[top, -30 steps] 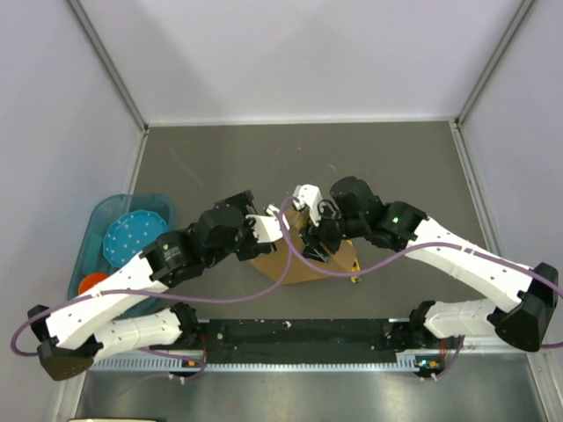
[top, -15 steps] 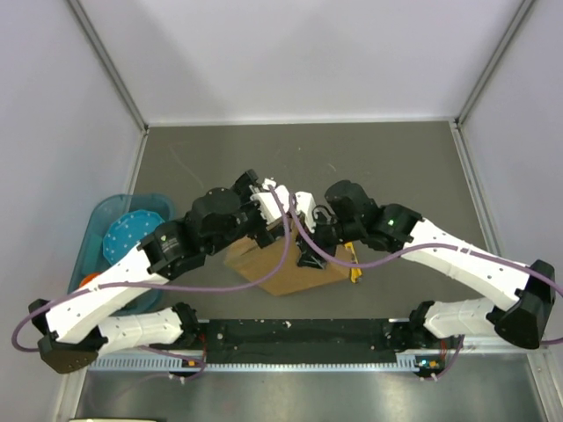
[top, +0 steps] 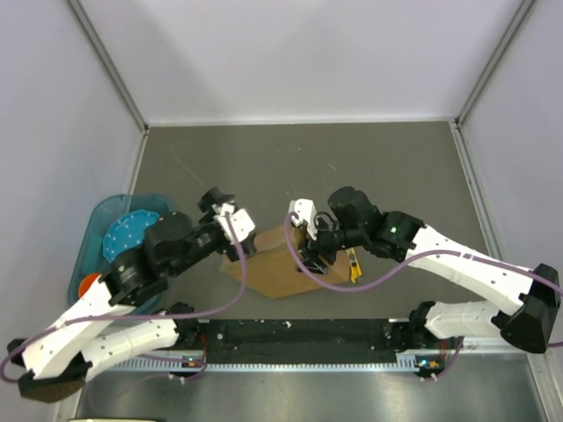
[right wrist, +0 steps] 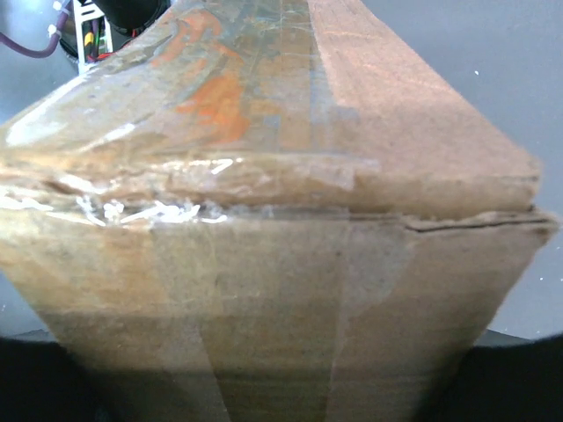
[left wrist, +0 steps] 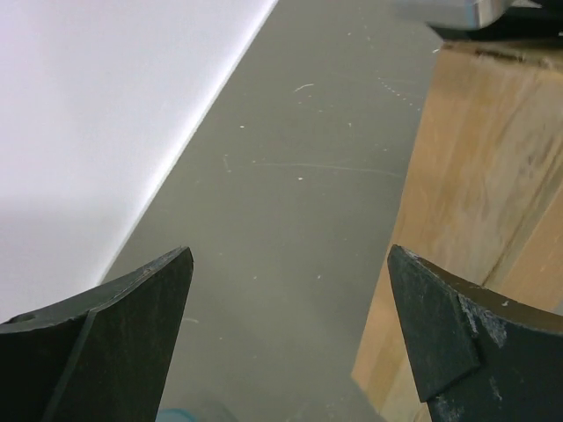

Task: Unpack the express box
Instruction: Open the express box at the center of the board.

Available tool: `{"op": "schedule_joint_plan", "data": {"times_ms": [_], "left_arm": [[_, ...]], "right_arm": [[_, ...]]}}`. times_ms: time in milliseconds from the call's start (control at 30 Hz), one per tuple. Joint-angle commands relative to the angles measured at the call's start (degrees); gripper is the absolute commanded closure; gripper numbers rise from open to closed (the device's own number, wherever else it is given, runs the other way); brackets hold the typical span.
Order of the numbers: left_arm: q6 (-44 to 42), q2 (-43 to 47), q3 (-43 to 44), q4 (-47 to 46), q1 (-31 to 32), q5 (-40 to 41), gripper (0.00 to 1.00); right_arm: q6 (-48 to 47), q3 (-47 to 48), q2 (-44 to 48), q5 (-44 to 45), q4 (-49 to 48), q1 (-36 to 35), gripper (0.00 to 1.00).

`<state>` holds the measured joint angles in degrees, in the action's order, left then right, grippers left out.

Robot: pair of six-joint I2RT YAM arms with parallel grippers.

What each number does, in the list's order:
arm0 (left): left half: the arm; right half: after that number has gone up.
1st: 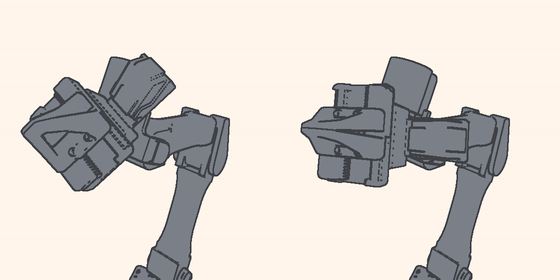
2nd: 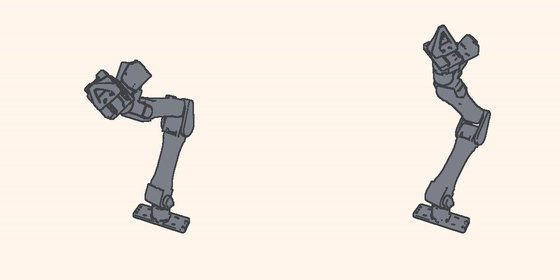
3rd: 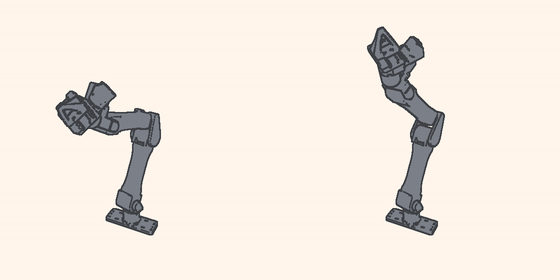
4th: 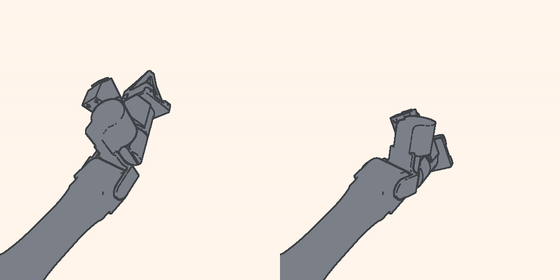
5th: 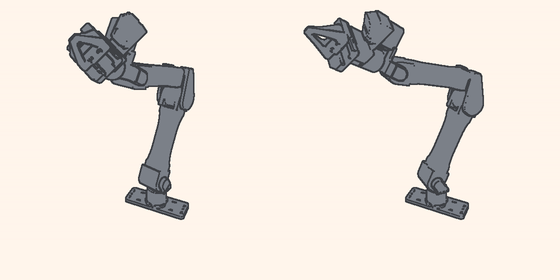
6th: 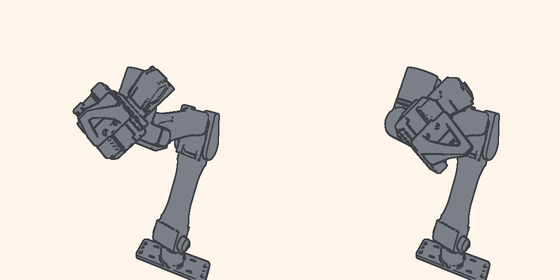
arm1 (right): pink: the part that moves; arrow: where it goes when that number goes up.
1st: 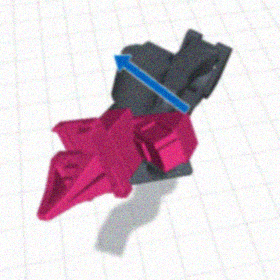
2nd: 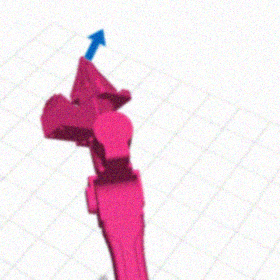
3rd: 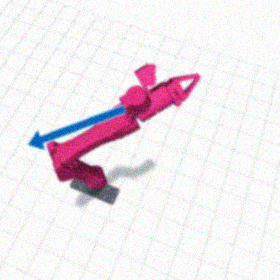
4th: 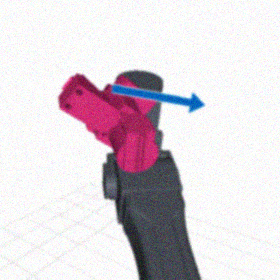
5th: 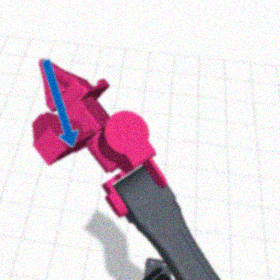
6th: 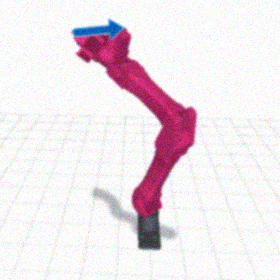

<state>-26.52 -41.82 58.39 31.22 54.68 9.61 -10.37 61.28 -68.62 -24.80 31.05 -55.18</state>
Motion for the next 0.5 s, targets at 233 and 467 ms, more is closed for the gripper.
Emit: {"op": "schedule_joint_plan", "data": {"times_ms": [233, 467], "left_arm": [[-5.38, 10.19, -2.05, 13.68, -2.64, -18.65, 0.01], [-7.23, 7.38, -6.01, 12.90, -2.64, -19.11, 0.01]], "right_arm": [[-2.81, -1.77, 1.47, -0.16, -2.48, 1.13, 1.00], [-3.60, -1.86, 2.26, -0.60, -2.66, 1.13, 1.00]]}}
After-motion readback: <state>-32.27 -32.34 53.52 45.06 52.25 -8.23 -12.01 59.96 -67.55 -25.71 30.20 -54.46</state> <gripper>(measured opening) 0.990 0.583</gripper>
